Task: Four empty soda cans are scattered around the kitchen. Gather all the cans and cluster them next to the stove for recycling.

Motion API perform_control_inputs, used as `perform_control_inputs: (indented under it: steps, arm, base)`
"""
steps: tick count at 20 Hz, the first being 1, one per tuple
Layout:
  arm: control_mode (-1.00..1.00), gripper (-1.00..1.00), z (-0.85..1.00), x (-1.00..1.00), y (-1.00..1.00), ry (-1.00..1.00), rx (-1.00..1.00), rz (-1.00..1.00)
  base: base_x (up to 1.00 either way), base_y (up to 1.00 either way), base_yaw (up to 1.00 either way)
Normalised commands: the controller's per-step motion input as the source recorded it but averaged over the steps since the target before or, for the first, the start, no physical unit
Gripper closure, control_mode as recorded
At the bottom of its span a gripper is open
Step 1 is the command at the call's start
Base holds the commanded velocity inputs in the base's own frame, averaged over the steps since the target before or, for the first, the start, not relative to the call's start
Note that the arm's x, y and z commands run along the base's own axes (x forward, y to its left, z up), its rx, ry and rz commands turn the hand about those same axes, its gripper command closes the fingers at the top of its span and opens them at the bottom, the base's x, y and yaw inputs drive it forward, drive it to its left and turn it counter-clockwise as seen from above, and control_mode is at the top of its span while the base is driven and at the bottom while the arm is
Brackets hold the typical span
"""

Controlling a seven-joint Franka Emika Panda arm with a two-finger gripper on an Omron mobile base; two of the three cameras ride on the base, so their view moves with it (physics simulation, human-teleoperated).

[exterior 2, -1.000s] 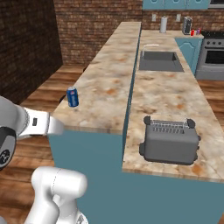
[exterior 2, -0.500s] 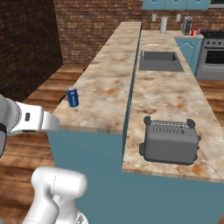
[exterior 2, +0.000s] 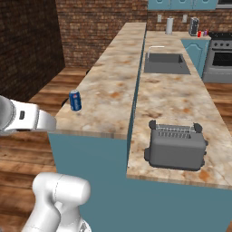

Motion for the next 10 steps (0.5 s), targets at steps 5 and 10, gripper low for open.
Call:
perform_control_inputs:
  steps: [5, 10]
  arm:
    - [-1.0, -1.0, 0.09, 0.07, 0.17, 0.03, 0.0, 0.0]
    - [-1.0, -1.0, 0.17, 0.12, 0.06, 0.06, 0.0, 0.0]
  base:
    - [0.0, 0.0, 0.0]
    - [0.0, 0.0, 0.0]
